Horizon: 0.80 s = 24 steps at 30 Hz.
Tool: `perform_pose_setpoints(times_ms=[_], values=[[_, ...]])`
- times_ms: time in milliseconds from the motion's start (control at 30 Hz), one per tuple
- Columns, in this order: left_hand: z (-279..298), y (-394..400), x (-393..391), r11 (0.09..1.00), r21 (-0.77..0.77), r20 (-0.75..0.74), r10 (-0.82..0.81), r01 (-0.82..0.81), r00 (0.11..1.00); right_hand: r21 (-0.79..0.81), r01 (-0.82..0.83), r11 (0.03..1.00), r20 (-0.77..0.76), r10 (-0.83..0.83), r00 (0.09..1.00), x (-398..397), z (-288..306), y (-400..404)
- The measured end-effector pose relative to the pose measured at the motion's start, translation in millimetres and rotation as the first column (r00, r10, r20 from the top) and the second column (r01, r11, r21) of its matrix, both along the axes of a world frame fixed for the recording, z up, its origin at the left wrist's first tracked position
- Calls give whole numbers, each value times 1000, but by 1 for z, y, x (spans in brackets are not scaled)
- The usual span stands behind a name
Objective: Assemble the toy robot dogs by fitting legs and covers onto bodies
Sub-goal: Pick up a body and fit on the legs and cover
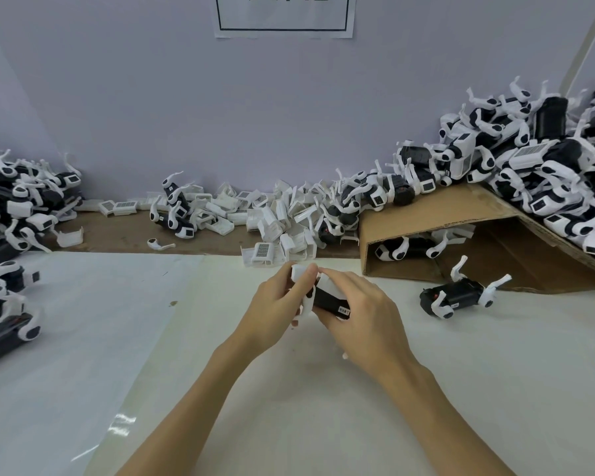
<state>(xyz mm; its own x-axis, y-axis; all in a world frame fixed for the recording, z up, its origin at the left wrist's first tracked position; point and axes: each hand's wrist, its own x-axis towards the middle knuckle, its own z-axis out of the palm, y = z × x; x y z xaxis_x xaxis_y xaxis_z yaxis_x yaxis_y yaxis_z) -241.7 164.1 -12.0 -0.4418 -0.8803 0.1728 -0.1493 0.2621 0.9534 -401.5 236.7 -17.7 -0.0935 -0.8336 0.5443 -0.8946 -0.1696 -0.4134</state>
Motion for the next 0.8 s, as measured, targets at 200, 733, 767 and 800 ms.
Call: perform_pose_setpoints(times_ms=[200,733,767,800], values=[[1,0,0,1000,-23,22,1,0,1000,12,-12,1000,21,11,1000,-2,-3,-1],[-3,2,1,996,-76,44,-38,41,998,8,-3,1000,-131,4,991,0,2,2],[-3,2,1,996,-81,51,-39,43,998,-3,9,1000,-145,-9,989,0,2,2],[-4,2,1,995,-86,58,-40,45,998,-14,21,1000,-156,-23,987,0,3,3]])
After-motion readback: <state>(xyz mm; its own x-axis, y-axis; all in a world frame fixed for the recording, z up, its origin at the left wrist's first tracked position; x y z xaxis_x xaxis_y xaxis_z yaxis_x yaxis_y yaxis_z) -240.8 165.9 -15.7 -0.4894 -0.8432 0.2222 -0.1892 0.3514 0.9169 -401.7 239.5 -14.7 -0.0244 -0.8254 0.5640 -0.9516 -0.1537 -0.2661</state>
